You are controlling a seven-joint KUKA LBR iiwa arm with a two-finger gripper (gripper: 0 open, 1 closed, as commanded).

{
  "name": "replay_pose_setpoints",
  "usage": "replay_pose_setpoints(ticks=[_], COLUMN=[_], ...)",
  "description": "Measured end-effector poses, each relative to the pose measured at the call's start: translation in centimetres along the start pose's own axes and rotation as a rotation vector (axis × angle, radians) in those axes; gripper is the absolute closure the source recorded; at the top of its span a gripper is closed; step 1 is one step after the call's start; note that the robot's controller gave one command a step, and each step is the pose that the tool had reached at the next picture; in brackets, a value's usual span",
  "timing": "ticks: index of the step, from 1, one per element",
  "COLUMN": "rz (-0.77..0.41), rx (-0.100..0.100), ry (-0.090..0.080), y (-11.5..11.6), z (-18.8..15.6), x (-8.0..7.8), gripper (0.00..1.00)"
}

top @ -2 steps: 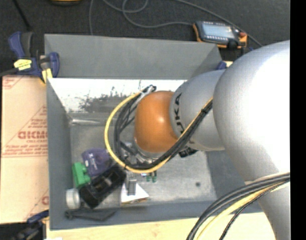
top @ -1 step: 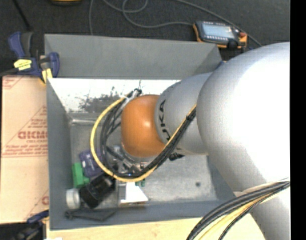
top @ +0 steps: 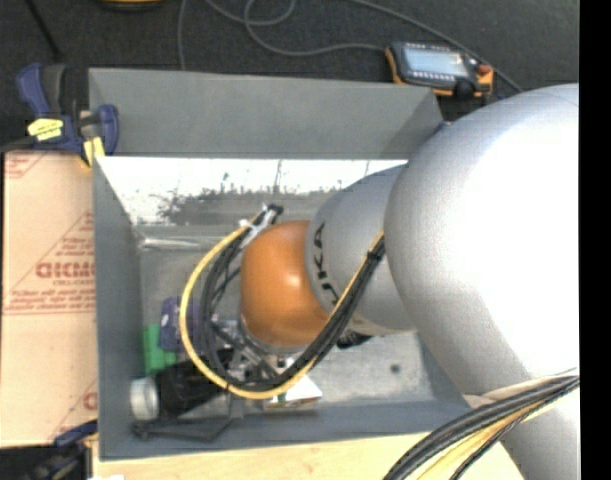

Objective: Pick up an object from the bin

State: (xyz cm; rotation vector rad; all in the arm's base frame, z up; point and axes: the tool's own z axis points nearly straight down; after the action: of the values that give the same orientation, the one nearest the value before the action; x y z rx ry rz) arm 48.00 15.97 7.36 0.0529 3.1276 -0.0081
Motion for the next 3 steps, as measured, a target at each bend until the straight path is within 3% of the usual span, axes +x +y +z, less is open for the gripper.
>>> replay_pose_setpoints(ticks=[1, 2, 3], rz=[0.001, -0.008, -0.009], rx=[0.0, 0.001, -0.002], ry=[0.0, 0.018, 0.004], y=[0.0, 0.6, 1.6], z=[0.0, -5.1, -5.5], x=[0.0, -0.4, -3.4], gripper=[1.0, 1.0, 1.0])
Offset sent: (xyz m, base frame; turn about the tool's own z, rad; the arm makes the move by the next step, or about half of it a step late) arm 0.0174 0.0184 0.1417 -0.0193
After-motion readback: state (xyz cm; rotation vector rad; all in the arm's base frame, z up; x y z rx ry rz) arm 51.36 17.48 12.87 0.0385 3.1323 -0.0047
